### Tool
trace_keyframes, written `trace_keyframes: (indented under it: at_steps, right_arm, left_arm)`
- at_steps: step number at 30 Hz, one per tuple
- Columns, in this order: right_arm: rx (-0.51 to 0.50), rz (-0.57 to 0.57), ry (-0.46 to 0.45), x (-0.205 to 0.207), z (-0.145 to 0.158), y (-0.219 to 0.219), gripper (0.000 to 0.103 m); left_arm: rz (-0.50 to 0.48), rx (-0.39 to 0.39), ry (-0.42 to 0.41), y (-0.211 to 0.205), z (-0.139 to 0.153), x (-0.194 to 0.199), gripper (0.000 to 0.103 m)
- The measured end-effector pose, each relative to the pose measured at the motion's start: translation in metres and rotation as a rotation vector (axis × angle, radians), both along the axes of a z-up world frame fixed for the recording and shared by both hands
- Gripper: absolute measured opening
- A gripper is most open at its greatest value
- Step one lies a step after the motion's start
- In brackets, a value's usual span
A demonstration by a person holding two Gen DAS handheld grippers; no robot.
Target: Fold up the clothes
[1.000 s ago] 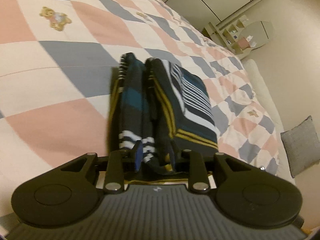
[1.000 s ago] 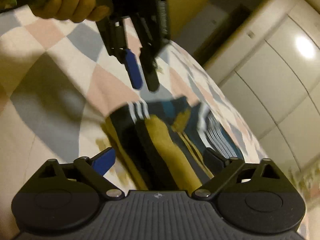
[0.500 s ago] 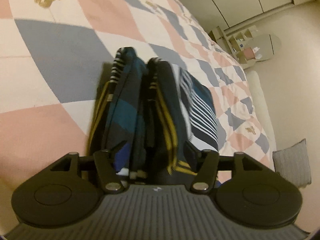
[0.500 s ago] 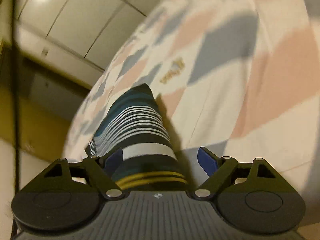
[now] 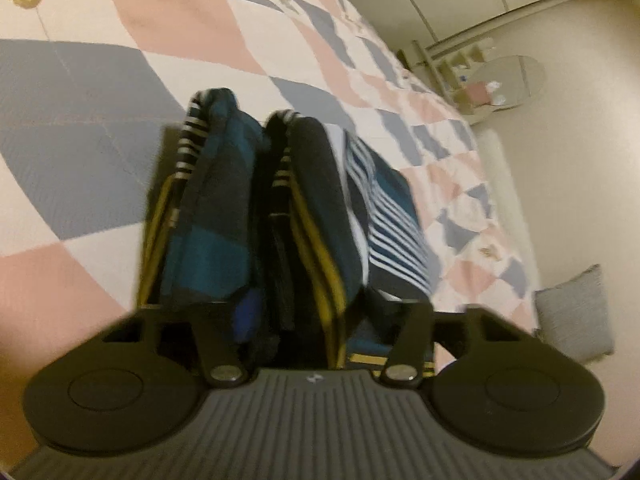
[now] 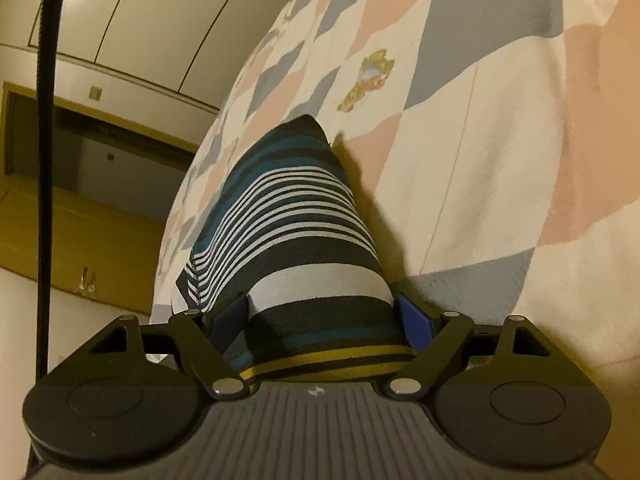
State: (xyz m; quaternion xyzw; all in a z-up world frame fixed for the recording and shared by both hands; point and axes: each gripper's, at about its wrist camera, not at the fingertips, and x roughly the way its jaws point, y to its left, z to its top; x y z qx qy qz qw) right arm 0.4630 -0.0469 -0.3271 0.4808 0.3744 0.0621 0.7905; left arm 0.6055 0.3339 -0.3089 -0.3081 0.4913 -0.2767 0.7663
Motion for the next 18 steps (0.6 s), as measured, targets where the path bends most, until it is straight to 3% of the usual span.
trace_keyframes:
  at_steps: [4, 7, 9, 13, 18]
  right_arm:
    - [-0.060, 0.042, -0.025, 0.002, 0.011, 0.009, 0.081]
    - [-0.147, 0.113, -0.071, 0.005, 0.027, 0.024, 0.081]
    - [-0.204, 0.156, -0.096, 0.007, 0.036, 0.036, 0.081]
    - [-0.324, 0.205, -0.087, 0.013, 0.042, 0.059, 0.081]
    - [-0.379, 0.242, -0.066, 0.016, 0.039, 0.064, 0.081]
  left_arm:
    - [-0.021, 0.109, -0.238, -0.002, 0.039, -0.029, 0.019]
    - [0.007, 0.140, -0.333, 0.013, 0.061, -0.046, 0.019]
    - [0.034, 0.144, -0.308, 0.027, 0.056, -0.051, 0.019]
    - [0.058, 0.156, -0.184, 0.034, 0.014, -0.042, 0.020]
    - [0.099, 0.091, -0.153, 0.048, 0.011, -0.051, 0.022]
